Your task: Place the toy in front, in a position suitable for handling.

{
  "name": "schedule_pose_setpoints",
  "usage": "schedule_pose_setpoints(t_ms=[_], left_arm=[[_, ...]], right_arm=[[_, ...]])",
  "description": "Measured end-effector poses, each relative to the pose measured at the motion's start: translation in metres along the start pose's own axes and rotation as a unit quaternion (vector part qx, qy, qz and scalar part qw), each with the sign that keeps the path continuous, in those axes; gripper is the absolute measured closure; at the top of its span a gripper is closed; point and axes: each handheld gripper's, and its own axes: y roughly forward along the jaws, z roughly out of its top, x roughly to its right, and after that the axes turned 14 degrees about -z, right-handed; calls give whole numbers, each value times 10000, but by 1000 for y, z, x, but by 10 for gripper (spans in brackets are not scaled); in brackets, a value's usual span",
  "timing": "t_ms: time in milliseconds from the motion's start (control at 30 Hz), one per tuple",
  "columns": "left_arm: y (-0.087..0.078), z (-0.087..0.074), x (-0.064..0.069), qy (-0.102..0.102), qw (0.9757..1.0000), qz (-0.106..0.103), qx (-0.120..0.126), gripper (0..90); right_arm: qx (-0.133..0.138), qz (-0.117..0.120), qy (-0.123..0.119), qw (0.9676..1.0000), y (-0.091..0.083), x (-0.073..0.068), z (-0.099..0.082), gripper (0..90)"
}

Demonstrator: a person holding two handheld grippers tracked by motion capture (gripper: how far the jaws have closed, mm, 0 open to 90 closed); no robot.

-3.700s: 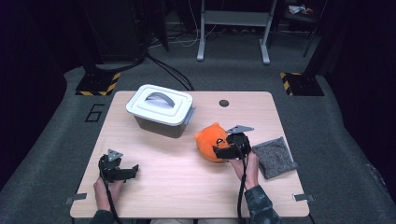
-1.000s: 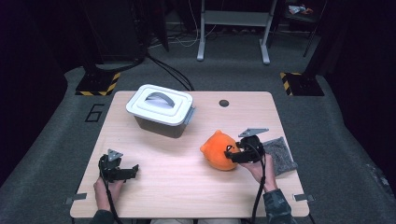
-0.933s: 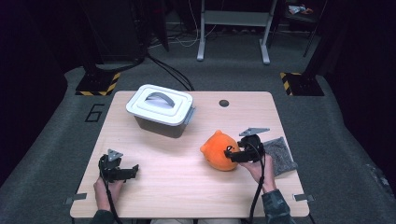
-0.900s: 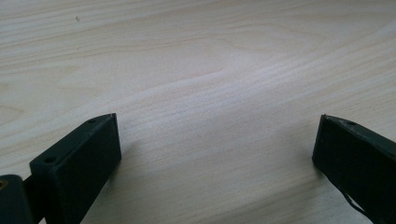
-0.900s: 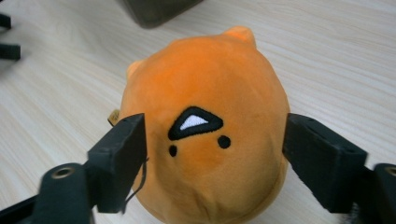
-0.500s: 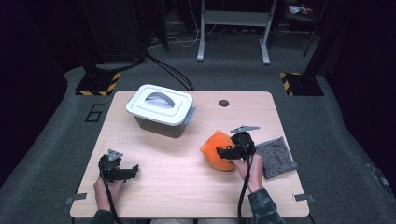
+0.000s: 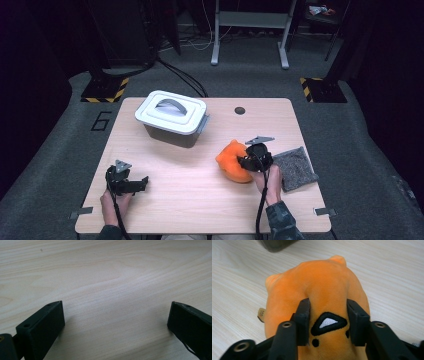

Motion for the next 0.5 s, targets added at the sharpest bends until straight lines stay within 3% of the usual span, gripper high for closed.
schedule_pose_setpoints(t_ms=[267, 367, 400, 500], left_arm=[[0, 0, 0, -2, 10000, 3, 2, 7], [0, 0, 0, -4, 10000, 3, 4, 7], [0, 0, 0, -4, 10000, 3, 4, 7], [0, 0, 0, -4, 10000, 6, 1, 7]], right_arm=[[264, 362, -319, 9985, -8, 0, 5, 640], [424, 495, -573, 9962, -10, 2, 7, 640], [428, 516, -522, 9964, -11, 1, 8, 640], [540, 673, -698, 9938, -13, 3, 10, 640]])
